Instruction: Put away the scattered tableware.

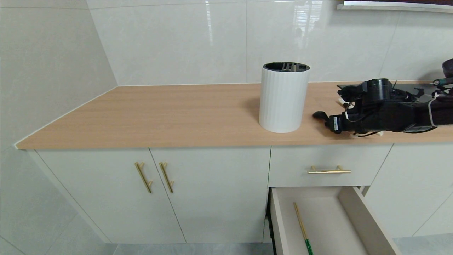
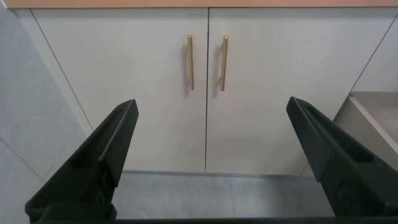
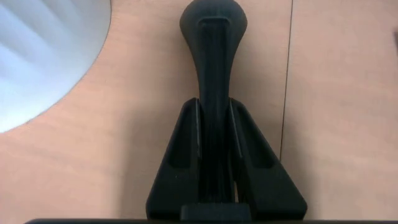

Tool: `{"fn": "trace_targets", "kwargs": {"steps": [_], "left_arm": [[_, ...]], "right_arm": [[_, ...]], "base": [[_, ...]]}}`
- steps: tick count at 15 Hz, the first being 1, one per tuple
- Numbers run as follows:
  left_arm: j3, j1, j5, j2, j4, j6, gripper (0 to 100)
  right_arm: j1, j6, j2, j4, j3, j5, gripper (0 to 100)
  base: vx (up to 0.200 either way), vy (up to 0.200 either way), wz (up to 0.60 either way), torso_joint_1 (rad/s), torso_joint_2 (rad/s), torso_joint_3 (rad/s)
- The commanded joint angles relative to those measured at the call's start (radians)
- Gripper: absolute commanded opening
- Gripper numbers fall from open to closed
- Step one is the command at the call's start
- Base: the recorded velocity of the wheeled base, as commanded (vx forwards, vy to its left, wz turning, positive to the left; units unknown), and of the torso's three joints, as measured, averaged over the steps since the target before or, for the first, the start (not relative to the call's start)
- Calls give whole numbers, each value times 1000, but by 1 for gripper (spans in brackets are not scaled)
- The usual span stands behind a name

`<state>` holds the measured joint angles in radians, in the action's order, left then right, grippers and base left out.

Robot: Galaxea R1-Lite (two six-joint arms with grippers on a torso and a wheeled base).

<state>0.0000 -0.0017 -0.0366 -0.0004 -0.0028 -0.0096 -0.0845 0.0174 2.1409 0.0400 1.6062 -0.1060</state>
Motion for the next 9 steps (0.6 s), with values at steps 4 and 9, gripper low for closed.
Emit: {"fn": "trace_targets", "kwargs": {"steps": [4,9], "left_arm": [[0,0,0,0,0,0,100],[0,0,0,0,0,-1,100]], "right_arm": [[-93,-156,-374,-152,-290,42,0],[-173,-206,-562,-152,-643,163,0]], "base": [[0,0,0,0,0,0],[0,0,0,0,0,0]]}}
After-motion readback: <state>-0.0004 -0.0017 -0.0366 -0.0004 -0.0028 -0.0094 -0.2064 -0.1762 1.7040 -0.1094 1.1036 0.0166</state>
